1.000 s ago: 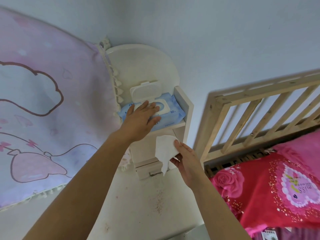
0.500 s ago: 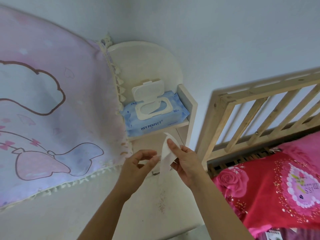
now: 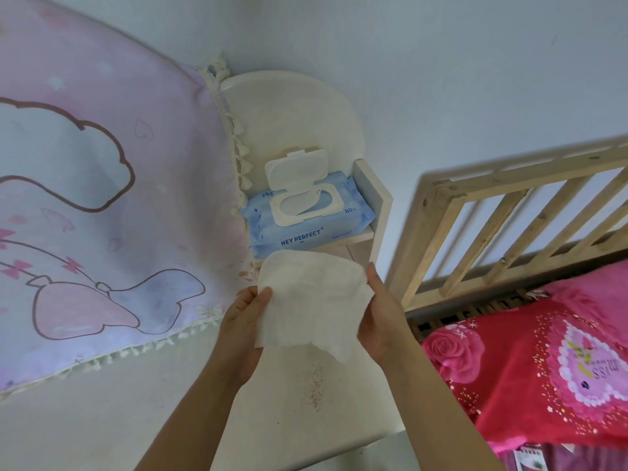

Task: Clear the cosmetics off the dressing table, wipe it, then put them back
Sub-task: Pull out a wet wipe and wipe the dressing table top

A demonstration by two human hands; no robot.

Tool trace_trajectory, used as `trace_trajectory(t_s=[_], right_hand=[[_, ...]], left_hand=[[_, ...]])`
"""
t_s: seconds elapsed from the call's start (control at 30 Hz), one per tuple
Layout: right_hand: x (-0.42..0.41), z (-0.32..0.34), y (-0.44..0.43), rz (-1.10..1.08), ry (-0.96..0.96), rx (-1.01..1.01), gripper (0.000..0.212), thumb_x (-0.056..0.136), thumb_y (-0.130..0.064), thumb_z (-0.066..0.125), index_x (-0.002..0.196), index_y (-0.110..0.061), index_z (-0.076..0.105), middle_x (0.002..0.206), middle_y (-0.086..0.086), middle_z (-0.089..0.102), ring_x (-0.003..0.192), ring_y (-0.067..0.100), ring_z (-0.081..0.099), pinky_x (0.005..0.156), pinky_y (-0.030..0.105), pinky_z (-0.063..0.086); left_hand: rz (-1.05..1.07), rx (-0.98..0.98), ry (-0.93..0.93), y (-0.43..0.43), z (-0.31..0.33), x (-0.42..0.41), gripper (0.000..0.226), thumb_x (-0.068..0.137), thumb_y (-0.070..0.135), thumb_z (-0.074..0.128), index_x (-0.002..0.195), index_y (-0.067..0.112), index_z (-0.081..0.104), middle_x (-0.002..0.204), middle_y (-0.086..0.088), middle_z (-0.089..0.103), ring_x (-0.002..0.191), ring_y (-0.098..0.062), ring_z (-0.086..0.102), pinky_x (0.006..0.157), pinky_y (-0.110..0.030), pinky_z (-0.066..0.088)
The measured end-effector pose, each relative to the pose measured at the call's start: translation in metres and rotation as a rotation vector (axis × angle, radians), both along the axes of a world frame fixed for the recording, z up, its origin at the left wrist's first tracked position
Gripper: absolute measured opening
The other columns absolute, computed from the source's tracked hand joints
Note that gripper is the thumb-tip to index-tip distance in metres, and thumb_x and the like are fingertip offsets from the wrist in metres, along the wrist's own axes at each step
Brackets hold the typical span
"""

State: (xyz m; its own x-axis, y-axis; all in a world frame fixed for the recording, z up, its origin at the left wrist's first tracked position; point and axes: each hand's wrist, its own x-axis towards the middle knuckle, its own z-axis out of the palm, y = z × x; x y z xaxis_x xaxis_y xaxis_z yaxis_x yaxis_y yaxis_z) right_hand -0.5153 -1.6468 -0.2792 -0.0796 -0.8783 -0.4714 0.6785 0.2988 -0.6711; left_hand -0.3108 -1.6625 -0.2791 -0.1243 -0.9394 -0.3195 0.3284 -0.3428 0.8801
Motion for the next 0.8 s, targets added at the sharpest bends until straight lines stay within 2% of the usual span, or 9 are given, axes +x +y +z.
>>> trace_trajectory(t_s=[0.1,0.23,0.27,0.33,0.4,0.5,0.57,0.63,0.8], right_hand=[[-0.004,-0.002,0.0,-0.009,0.003,0.059,0.063,0.092,-0.065,0.047,0.123,-0.014,0.067,0.114,0.01,0.073,0.104,0.032,0.07,0.096,0.049,0.052],[-0.01,0.0,0.001,0.125,0.12,0.058,0.079,0.075,-0.079,0.056,0.121,-0.016,0.068,0.115,0.009,0.073,0.108,0.031,0.068,0.101,0.049,0.049],[-0.012,0.0,0.003,0.188,0.147,0.013,0.075,0.075,-0.072,0.064,0.123,-0.015,0.067,0.117,0.009,0.072,0.11,0.03,0.068,0.101,0.049,0.049],[-0.018,-0.002,0.007,0.279,0.251,-0.077,0.064,0.076,-0.044,0.082,0.128,-0.012,0.063,0.118,0.009,0.071,0.109,0.029,0.068,0.096,0.047,0.053],[-0.023,-0.005,0.012,0.306,0.321,-0.122,0.058,0.073,-0.025,0.087,0.125,-0.013,0.063,0.116,0.008,0.072,0.106,0.027,0.07,0.089,0.043,0.058],[-0.028,-0.01,0.013,0.154,0.322,-0.159,0.039,0.075,-0.023,0.085,0.111,-0.016,0.073,0.113,0.012,0.073,0.102,0.03,0.071,0.086,0.043,0.059],[-0.028,-0.013,0.012,0.023,0.377,-0.17,0.027,0.078,-0.026,0.083,0.103,-0.02,0.077,0.109,0.01,0.074,0.1,0.029,0.071,0.088,0.044,0.058],[-0.025,-0.015,0.012,-0.041,0.447,-0.161,0.019,0.081,-0.03,0.08,0.099,-0.023,0.078,0.103,0.007,0.076,0.097,0.027,0.072,0.086,0.043,0.058],[-0.015,-0.019,0.014,-0.124,0.561,-0.031,0.027,0.084,-0.052,0.072,0.08,-0.026,0.077,0.079,0.002,0.076,0.071,0.019,0.073,0.067,0.036,0.061]], left_hand=[[0.033,-0.025,-0.053,0.002,0.001,-0.002,0.016,0.095,0.03,0.06,0.099,0.016,0.067,0.104,-0.006,0.072,0.091,-0.019,0.069,0.068,-0.033,0.056],[0.075,-0.062,-0.108,0.002,0.001,-0.005,0.019,0.094,0.031,0.06,0.102,0.016,0.067,0.101,-0.003,0.074,0.091,-0.021,0.07,0.067,-0.033,0.057],[0.079,-0.066,-0.097,0.002,0.002,-0.005,0.023,0.092,0.032,0.061,0.107,0.016,0.068,0.104,-0.003,0.074,0.093,-0.021,0.07,0.068,-0.032,0.057],[0.047,-0.069,-0.056,0.002,0.005,-0.003,0.033,0.086,0.034,0.067,0.114,0.016,0.068,0.11,-0.004,0.073,0.097,-0.021,0.071,0.07,-0.032,0.058],[-0.031,-0.047,-0.008,0.004,0.008,0.0,0.045,0.077,0.03,0.077,0.117,0.013,0.068,0.114,-0.007,0.072,0.101,-0.024,0.07,0.073,-0.035,0.059],[-0.067,-0.002,-0.038,0.006,0.008,0.0,0.05,0.067,0.024,0.085,0.111,0.004,0.07,0.121,-0.018,0.066,0.104,-0.033,0.069,0.077,-0.041,0.059],[-0.009,0.002,-0.076,0.006,0.006,-0.003,0.039,0.071,0.022,0.083,0.105,0.005,0.073,0.123,-0.021,0.063,0.104,-0.035,0.068,0.083,-0.046,0.058],[0.018,0.004,-0.038,0.007,0.003,-0.006,0.035,0.076,0.019,0.078,0.108,0.006,0.072,0.12,-0.02,0.066,0.104,-0.034,0.068,0.08,-0.045,0.059],[-0.066,0.033,0.101,0.012,-0.005,-0.011,0.028,0.088,0.018,0.066,0.115,0.012,0.069,0.118,-0.013,0.07,0.107,-0.029,0.068,0.075,-0.036,0.059]])
